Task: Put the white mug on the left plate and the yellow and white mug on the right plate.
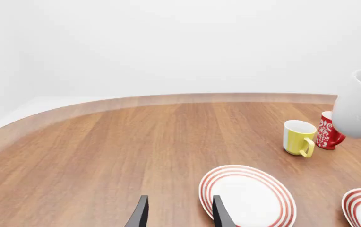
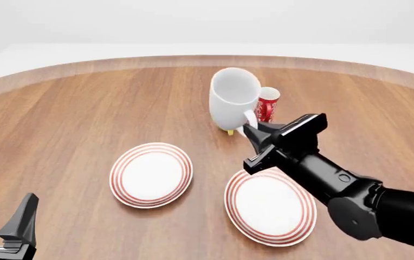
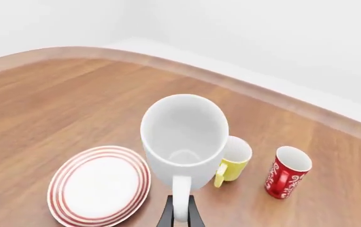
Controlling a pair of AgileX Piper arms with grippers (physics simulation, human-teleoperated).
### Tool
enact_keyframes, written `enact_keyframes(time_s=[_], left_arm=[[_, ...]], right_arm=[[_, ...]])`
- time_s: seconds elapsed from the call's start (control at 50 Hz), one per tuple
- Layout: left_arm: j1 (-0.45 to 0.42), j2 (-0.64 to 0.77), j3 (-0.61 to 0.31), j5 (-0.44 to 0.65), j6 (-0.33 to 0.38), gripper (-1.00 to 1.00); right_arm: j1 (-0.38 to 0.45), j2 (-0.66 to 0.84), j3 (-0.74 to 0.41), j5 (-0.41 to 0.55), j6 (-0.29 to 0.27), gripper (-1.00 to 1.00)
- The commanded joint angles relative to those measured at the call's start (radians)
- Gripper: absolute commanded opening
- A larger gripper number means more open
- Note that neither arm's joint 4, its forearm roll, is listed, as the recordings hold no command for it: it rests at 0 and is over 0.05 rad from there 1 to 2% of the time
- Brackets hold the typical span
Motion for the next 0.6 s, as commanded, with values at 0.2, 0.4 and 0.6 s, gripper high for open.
enact_keyframes(time_s=[0.2,0.4,0.6], left_arm=[[0.0,0.0,0.0,0.0,0.0,1.0],[0.0,0.0,0.0,0.0,0.0,1.0],[0.0,0.0,0.0,0.0,0.0,1.0]], right_arm=[[0.074,0.107,-0.068,-0.034,0.008,-1.0],[0.107,0.156,-0.094,-0.045,0.012,-1.0],[0.156,0.205,-0.12,-0.06,0.017,-1.0]])
